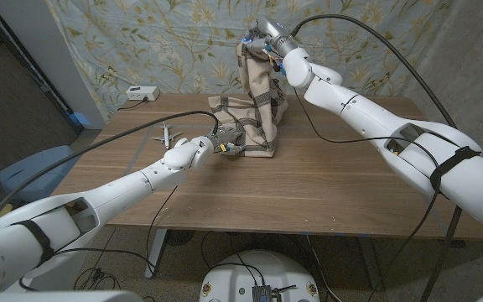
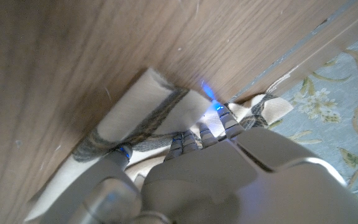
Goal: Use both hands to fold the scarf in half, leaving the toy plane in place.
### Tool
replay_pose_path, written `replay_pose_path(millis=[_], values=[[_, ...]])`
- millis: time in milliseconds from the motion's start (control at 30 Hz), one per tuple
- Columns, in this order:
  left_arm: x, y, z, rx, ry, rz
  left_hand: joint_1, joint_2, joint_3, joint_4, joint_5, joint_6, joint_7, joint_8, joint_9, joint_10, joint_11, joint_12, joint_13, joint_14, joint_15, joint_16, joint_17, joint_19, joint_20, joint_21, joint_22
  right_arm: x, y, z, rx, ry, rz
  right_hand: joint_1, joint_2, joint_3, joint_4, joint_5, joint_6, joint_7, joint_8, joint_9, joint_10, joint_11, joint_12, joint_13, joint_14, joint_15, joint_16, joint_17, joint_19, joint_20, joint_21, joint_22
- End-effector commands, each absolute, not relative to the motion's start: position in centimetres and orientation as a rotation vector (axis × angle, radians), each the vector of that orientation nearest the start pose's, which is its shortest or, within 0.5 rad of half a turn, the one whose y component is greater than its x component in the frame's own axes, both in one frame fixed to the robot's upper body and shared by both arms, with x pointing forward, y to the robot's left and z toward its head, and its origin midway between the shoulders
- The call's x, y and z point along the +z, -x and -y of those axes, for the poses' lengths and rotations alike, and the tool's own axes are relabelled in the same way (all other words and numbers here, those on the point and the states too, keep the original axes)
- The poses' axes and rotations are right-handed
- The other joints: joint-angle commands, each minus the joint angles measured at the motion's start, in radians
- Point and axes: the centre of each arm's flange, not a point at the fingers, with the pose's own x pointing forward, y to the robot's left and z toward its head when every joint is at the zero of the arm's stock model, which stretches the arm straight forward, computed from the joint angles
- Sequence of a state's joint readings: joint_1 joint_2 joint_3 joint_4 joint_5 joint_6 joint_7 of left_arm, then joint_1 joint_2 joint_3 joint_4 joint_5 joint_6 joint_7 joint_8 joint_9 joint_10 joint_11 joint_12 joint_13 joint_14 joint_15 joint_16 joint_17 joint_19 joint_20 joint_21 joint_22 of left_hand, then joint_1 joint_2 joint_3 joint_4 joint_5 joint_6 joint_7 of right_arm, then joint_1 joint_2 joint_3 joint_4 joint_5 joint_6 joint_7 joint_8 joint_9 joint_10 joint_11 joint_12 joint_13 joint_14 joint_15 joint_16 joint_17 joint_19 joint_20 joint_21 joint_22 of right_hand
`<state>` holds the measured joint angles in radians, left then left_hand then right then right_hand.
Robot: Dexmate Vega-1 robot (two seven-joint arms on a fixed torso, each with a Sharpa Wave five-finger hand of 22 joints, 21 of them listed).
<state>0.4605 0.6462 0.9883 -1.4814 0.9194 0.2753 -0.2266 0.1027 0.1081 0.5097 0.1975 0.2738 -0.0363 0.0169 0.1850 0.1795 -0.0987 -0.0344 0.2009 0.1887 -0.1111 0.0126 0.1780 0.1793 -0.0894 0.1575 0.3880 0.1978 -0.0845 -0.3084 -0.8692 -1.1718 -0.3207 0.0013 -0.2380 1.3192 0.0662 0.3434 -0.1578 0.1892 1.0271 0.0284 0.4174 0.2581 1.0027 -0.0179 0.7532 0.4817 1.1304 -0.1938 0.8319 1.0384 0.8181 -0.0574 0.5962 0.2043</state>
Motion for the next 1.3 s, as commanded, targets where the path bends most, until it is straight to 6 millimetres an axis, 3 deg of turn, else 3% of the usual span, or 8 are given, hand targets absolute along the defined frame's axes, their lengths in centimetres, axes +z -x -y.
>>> replay_pose_path(millis=[33,367,800,1133,1300], values=[[-1.0,-66.9,-15.9,-0.051,-1.932,0.426,-0.012,0.108,0.015,0.000,0.002,-0.011,0.001,0.002,0.004,-0.008,0.000,0.001,0.002,-0.009,0.001,0.010,0.004,-0.002,-0.003,-0.002,0.006,26.6,-59.6,-0.1,0.114,1.162,1.210,0.022,0.012,0.009,-0.001,0.010,0.005,0.000,-0.003,0.004,0.052,0.011,0.006,0.045,0.009,-0.030,-0.003,0.009,-0.010,-0.003,0.006,0.000],[-0.9,-66.8,-15.9,-0.054,-1.940,0.431,-0.016,0.106,0.026,0.000,0.000,-0.011,0.000,0.003,0.004,-0.009,0.000,0.001,0.002,-0.010,0.000,0.011,0.005,-0.003,-0.003,-0.002,0.006,24.6,-59.0,-1.8,0.299,1.228,1.231,0.021,0.017,0.014,0.002,0.010,-0.001,-0.003,-0.008,0.005,0.042,0.009,0.000,0.048,0.000,-0.031,-0.019,0.013,-0.021,-0.007,0.011,-0.002],[-0.9,-66.9,-15.8,-0.059,-1.942,0.434,-0.022,0.104,0.039,0.001,-0.003,-0.012,-0.002,0.002,0.004,-0.009,-0.001,0.002,0.002,-0.011,-0.001,0.011,0.006,-0.003,-0.004,-0.002,0.006,20.0,-59.3,-3.1,0.591,1.389,1.144,0.015,0.045,0.009,0.012,-0.005,-0.042,-0.021,-0.030,0.006,0.002,0.010,-0.039,0.021,-0.014,-0.034,-0.082,-0.043,-0.083,-0.020,0.010,-0.002],[-0.7,-67.0,-15.6,-0.056,-1.946,0.437,-0.027,0.102,0.046,0.001,-0.005,-0.011,-0.002,0.003,0.004,-0.009,-0.001,0.002,0.002,-0.010,-0.001,0.012,0.006,-0.003,-0.004,-0.002,0.007,17.2,-58.5,-3.9,0.754,1.460,1.106,0.012,0.054,-0.001,0.015,-0.010,-0.050,-0.025,-0.036,0.006,-0.003,0.016,-0.050,0.011,-0.017,-0.034,-0.100,-0.067,-0.105,-0.023,0.012,-0.001],[-0.6,-66.9,-15.6,-0.056,-1.950,0.436,-0.030,0.102,0.050,0.001,-0.007,-0.011,-0.004,0.003,0.004,-0.008,0.000,0.003,0.002,-0.010,-0.001,0.012,0.006,-0.003,-0.004,-0.002,0.007,16.4,-58.6,-4.0,0.824,1.489,1.055,0.000,0.072,-0.012,0.024,-0.011,-0.067,-0.030,-0.046,0.005,-0.007,0.029,-0.071,-0.014,-0.033,-0.030,-0.141,-0.120,-0.135,-0.004,0.014,-0.001]])
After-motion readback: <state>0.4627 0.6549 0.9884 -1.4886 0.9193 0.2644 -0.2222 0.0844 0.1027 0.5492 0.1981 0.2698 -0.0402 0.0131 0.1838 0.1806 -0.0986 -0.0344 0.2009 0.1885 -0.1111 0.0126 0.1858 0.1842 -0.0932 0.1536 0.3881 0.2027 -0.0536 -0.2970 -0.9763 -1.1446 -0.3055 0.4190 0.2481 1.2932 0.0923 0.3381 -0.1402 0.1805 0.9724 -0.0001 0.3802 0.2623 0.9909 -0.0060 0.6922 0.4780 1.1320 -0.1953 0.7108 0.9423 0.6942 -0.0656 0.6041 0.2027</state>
